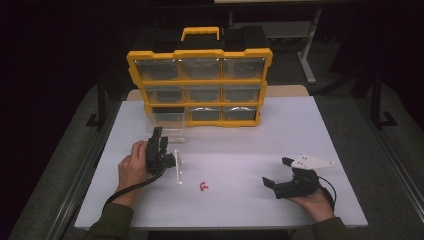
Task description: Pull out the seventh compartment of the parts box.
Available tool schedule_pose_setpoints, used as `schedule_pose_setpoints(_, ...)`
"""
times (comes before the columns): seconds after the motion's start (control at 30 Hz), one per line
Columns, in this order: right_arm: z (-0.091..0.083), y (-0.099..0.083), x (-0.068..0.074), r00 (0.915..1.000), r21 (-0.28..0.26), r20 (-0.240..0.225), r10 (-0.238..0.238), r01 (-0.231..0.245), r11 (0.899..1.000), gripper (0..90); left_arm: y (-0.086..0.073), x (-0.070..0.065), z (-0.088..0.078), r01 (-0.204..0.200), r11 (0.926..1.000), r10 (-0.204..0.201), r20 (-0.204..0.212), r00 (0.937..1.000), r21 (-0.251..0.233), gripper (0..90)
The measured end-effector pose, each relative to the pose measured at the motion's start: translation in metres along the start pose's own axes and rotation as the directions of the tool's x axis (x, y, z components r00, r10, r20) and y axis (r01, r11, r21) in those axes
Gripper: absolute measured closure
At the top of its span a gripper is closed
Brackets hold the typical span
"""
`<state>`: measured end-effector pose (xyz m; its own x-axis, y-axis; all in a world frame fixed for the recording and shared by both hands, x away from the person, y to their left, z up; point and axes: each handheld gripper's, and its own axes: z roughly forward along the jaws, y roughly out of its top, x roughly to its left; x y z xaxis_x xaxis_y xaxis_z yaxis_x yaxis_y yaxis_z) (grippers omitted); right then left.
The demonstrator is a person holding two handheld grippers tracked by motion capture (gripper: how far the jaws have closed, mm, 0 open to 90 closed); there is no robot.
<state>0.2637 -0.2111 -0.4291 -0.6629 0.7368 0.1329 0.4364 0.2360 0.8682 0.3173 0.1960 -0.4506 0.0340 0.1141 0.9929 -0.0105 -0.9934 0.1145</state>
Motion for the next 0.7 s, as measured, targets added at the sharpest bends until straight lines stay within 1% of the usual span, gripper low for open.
schedule_pose_setpoints(0.13, 0.000, 0.000, 0.000, 1.0000, 0.001, 0.000, -0.001, 0.001, 1.000, 0.0, 0.000, 0.003, -0.006, 0.003, 1.0000, -0.003, 0.004, 1.0000, -0.002, 39.4)
schedule_pose_setpoints(0.2, 0.001, -0.001, -0.001, 1.0000, 0.003, -0.001, -0.001, 0.001, 1.000, 0.0, 0.001, 0.004, -0.008, 0.007, 1.0000, -0.007, -0.004, 1.0000, -0.003, 38.3)
schedule_pose_setpoints(0.4, 0.001, -0.001, -0.002, 1.0000, 0.009, -0.001, -0.010, 0.010, 1.000, 0.0, 0.004, 0.002, -0.015, -0.011, 0.9999, 0.011, 0.007, 0.9999, -0.012, 33.4)
schedule_pose_setpoints(0.47, 0.000, -0.002, -0.001, 1.0000, 0.005, 0.000, 0.001, -0.001, 1.000, 0.0, 0.005, 0.002, -0.017, -0.016, 0.9998, 0.016, 0.005, 0.9999, -0.016, 32.1)
schedule_pose_setpoints(0.63, 0.000, -0.002, -0.001, 1.0000, 0.003, -0.002, -0.005, 0.005, 1.000, 0.0, 0.006, 0.002, -0.023, -0.017, 0.9998, 0.017, 0.009, 0.9998, -0.010, 26.8)
schedule_pose_setpoints(0.7, -0.001, -0.001, -0.001, 1.0000, -0.001, 0.000, -0.007, 0.007, 1.000, 0.0, 0.007, 0.002, -0.026, -0.024, 0.9997, 0.024, 0.018, 0.9996, 0.003, 24.2)
